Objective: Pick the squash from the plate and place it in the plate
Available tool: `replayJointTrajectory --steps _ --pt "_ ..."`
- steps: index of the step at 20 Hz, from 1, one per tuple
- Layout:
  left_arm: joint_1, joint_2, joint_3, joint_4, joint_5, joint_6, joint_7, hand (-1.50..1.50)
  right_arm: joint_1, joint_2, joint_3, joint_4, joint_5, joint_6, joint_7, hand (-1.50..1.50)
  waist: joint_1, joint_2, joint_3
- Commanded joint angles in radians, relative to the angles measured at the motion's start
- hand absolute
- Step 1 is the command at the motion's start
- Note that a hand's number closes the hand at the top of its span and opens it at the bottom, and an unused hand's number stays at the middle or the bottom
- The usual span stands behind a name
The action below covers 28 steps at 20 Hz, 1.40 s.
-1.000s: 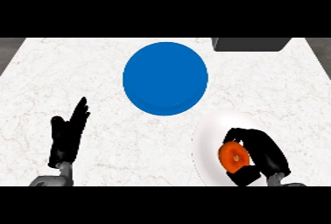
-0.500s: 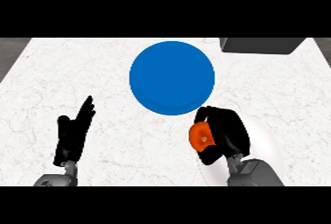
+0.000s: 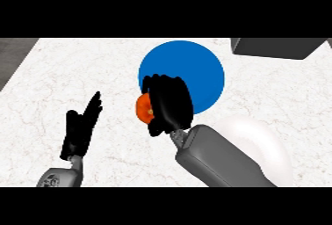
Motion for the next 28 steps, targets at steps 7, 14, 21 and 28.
replayJointTrajectory --steps 7,14,21,28 --pt "0.023 0.000 0.011 -0.014 -0.001 0.006 0.001 0.00 -0.411 0.010 0.020 0.309 -0.056 -0.283 0.258 1.50 -0.031 -0.004 0.000" --pt "0.044 0.007 0.037 -0.017 0.002 0.011 -0.006 0.00 -0.410 0.010 -0.030 0.491 -0.117 -0.398 0.155 1.50 -0.070 -0.009 0.001" --pt "0.028 0.029 0.067 0.012 0.009 -0.009 -0.030 0.00 -0.511 0.010 -0.081 0.742 -0.222 -0.412 0.032 1.50 -0.063 -0.004 0.001" --pt "0.028 -0.017 0.023 0.005 -0.032 0.028 -0.014 0.00 -0.459 0.010 -0.183 0.905 -0.343 -0.322 -0.167 1.50 -0.061 0.001 0.001"
